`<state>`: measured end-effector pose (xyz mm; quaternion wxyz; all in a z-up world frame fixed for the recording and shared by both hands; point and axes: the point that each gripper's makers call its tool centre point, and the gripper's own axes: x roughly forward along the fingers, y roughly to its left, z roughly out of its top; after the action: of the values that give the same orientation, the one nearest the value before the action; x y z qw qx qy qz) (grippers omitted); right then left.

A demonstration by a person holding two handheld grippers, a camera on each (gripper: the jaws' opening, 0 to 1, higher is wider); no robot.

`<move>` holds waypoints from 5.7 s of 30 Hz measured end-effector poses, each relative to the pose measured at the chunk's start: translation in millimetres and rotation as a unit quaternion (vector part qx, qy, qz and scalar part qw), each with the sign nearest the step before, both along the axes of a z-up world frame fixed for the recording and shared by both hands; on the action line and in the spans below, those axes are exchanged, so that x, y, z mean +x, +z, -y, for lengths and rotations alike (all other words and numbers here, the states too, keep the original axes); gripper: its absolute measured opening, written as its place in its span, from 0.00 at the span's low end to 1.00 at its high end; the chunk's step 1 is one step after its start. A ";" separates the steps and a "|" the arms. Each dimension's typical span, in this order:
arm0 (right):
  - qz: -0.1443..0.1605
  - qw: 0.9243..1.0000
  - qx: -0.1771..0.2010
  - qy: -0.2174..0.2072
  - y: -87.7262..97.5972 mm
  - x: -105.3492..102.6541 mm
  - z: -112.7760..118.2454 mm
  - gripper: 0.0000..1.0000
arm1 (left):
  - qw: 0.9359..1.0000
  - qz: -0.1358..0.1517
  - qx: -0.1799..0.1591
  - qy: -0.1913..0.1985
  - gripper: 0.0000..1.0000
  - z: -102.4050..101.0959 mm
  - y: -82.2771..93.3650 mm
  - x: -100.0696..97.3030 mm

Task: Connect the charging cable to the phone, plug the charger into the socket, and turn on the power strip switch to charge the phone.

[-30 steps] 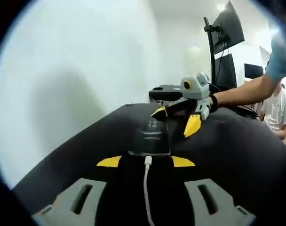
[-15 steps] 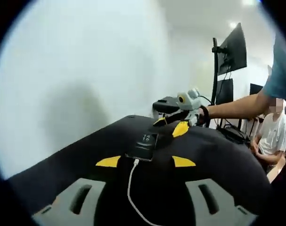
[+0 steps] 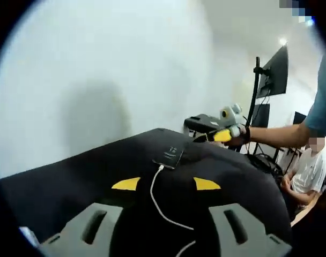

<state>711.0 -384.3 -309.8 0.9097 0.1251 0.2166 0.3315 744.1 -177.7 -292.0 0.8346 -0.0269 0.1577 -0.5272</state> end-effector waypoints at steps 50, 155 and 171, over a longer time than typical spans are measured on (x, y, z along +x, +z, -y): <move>0.153 0.840 -0.221 0.471 -71.8 -271.5 -270.8 0.50 | 0.974 -0.066 0.178 -0.122 0.88 -241.5 -65.8 -310.2; 0.157 0.919 0.018 0.362 -52.0 -236.2 -309.5 0.52 | 0.960 -0.063 0.117 -0.245 0.15 -117.2 -76.1 -270.7; 0.154 0.900 0.012 0.408 -57.4 -236.6 -332.4 0.28 | 0.955 -0.068 0.122 -0.263 0.15 -117.9 -75.0 -273.6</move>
<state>474.4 -52.0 -367.2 0.7151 -0.0157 0.1018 0.6913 470.5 -59.8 -367.0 0.6505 0.0815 0.2789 -0.7017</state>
